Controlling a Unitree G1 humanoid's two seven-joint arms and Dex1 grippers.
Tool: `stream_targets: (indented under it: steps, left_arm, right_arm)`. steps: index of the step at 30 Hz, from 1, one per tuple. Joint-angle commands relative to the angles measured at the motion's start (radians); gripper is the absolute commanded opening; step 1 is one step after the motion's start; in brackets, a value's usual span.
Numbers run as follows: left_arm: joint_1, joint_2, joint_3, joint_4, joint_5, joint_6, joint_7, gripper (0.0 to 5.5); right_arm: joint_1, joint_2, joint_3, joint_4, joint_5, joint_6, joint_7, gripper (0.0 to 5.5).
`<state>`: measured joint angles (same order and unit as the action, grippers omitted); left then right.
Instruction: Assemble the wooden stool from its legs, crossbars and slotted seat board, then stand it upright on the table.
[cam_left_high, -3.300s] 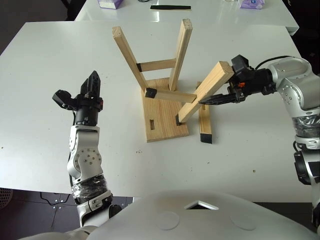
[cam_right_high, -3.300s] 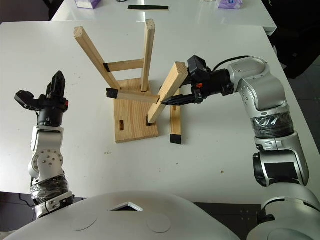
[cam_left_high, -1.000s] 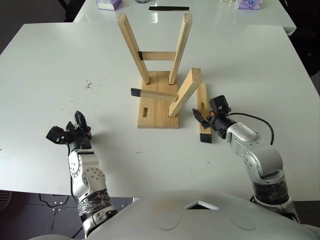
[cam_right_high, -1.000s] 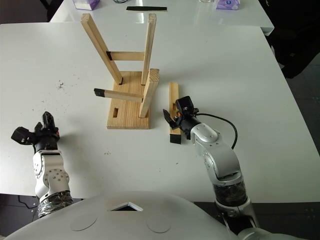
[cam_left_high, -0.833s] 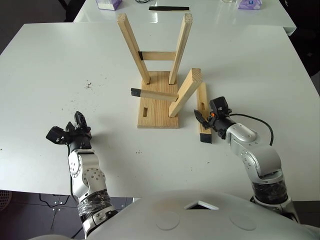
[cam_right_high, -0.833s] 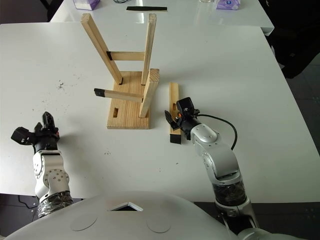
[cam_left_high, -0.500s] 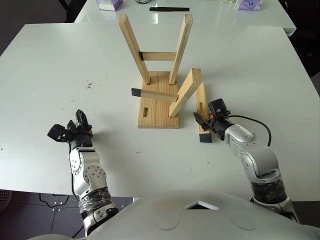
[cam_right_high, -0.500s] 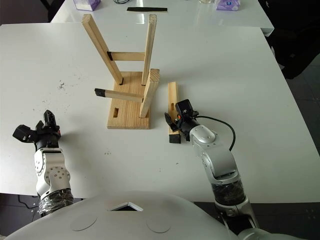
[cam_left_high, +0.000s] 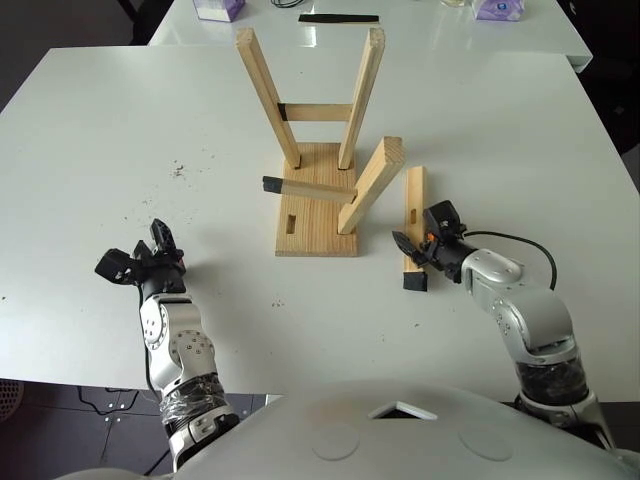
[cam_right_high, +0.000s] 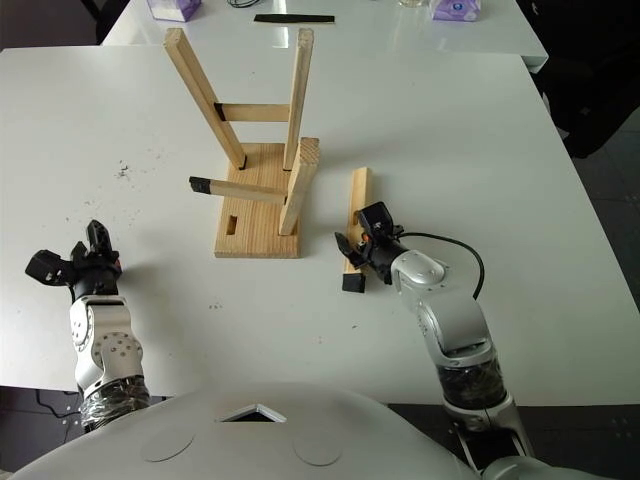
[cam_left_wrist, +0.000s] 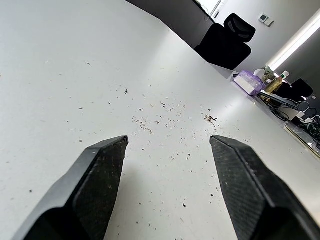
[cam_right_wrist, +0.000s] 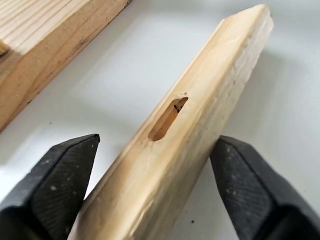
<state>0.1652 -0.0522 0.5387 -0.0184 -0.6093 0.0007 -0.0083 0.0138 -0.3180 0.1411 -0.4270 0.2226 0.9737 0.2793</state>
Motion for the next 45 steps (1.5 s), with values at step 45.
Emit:
stream_targets:
  steps: [45]
  left_arm:
    - [0.072, 0.000, -0.058, -0.066, 0.010, 0.053, 0.016, 3.04]
  right_arm:
    - [0.194, 0.021, -0.016, -0.203, 0.003, 0.172, -0.159, 4.97]
